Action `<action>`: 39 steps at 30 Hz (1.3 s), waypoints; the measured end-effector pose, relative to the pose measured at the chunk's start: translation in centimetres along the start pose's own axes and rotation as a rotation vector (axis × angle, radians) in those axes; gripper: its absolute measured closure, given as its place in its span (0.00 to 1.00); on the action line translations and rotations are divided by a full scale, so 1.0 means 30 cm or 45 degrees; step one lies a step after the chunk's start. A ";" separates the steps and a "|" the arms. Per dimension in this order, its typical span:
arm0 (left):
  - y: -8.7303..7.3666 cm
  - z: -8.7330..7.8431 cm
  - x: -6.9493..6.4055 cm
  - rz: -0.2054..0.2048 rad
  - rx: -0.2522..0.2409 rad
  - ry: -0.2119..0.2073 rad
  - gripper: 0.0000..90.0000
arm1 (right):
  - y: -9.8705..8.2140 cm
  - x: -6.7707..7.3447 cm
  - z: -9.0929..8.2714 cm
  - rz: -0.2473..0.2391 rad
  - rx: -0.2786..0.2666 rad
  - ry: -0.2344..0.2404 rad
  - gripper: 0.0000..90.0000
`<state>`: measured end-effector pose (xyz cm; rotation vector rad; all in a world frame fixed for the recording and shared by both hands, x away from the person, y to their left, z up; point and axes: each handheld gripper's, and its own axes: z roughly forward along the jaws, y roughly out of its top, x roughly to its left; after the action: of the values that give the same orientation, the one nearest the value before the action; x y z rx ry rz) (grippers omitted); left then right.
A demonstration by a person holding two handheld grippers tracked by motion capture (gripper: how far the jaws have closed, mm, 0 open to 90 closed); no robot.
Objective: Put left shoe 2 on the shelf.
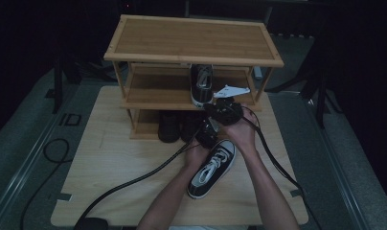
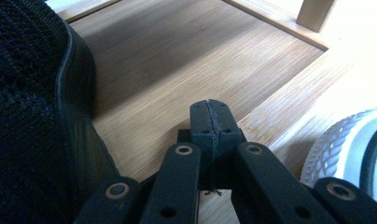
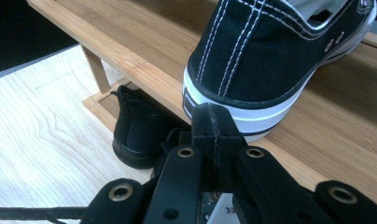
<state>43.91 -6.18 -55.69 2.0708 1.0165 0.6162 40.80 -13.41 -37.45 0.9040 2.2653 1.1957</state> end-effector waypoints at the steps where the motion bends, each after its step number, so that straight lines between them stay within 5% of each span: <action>1: 0.000 0.000 -0.001 -0.004 0.000 -0.004 1.00 | 0.001 0.000 0.001 -0.002 0.001 0.003 1.00; 8: 0.000 0.000 0.000 -0.002 0.002 -0.005 1.00 | 0.010 0.017 0.002 -0.026 0.004 -0.009 1.00; 14: -0.001 0.002 -0.002 -0.019 -0.012 -0.009 1.00 | 0.000 0.029 -0.066 -0.019 0.002 0.002 1.00; 19: -0.001 0.003 -0.001 -0.014 -0.014 -0.013 1.00 | -0.029 0.073 -0.119 -0.084 0.034 0.012 0.94; 39: -0.001 0.002 -0.002 -0.016 -0.011 -0.011 1.00 | -0.283 0.170 -0.236 -0.009 0.148 0.019 0.78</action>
<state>43.92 -6.24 -55.75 2.0564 1.0191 0.6040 29.83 -17.33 -41.06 0.9314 2.3683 1.0806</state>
